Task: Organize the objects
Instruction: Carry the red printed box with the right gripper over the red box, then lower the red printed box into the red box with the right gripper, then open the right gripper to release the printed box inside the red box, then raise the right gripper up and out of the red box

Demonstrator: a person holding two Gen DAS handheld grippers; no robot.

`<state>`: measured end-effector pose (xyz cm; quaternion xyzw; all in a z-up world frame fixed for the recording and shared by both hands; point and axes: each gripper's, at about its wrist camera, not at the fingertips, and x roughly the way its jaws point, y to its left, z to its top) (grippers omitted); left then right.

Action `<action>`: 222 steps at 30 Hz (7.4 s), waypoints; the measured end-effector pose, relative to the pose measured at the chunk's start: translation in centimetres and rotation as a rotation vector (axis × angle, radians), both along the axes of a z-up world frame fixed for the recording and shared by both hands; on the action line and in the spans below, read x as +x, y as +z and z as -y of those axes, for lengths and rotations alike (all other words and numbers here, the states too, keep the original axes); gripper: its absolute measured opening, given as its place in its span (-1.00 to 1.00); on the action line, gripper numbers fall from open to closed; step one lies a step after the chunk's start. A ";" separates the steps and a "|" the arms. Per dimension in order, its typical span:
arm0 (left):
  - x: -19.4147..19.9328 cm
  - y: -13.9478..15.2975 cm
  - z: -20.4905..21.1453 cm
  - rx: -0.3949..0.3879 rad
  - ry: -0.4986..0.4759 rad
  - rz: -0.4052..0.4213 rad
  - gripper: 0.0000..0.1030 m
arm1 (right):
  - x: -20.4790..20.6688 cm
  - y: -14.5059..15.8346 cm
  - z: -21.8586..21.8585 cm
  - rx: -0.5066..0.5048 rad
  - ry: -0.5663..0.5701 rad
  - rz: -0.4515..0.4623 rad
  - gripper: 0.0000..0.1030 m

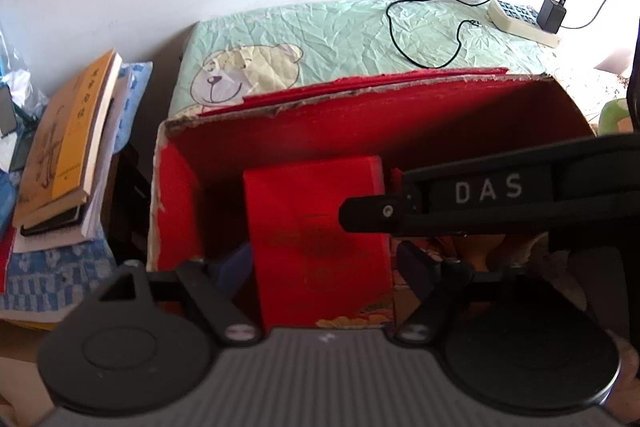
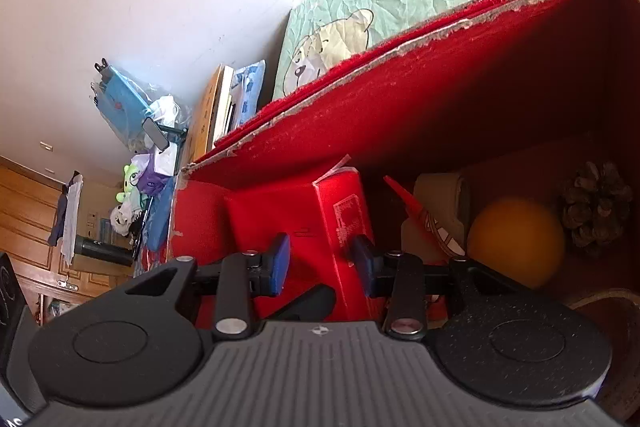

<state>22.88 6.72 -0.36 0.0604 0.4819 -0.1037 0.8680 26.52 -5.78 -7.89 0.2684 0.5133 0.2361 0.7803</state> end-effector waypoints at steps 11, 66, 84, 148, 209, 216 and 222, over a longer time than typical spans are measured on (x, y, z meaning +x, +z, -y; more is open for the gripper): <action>-0.3 -0.5 1.0 0.046 0.013 0.018 0.57 | 0.2 -0.4 0.8 0.017 -0.047 -0.020 -0.24; 1.1 -1.8 2.5 0.192 0.084 0.052 0.71 | 0.2 -0.5 0.9 -0.076 -0.139 0.014 -0.30; 1.1 -2.0 2.6 0.222 0.101 0.057 0.71 | 0.0 -0.5 1.1 -0.087 -0.150 0.024 -0.30; 1.1 -2.2 3.1 0.334 0.188 0.105 0.71 | 0.0 0.6 3.5 -0.283 -0.074 0.178 -0.33; -6.1 3.4 2.7 0.169 0.260 0.190 0.70 | -6.1 4.1 4.4 -0.420 -0.161 0.268 -0.38; -9.5 5.4 2.8 0.127 0.271 0.221 0.72 | -9.1 5.8 5.2 -0.433 -0.175 0.332 -0.38; -11.2 5.8 2.9 0.103 0.257 0.209 0.72 | -11.4 7.2 5.5 -0.427 -0.208 0.387 -0.29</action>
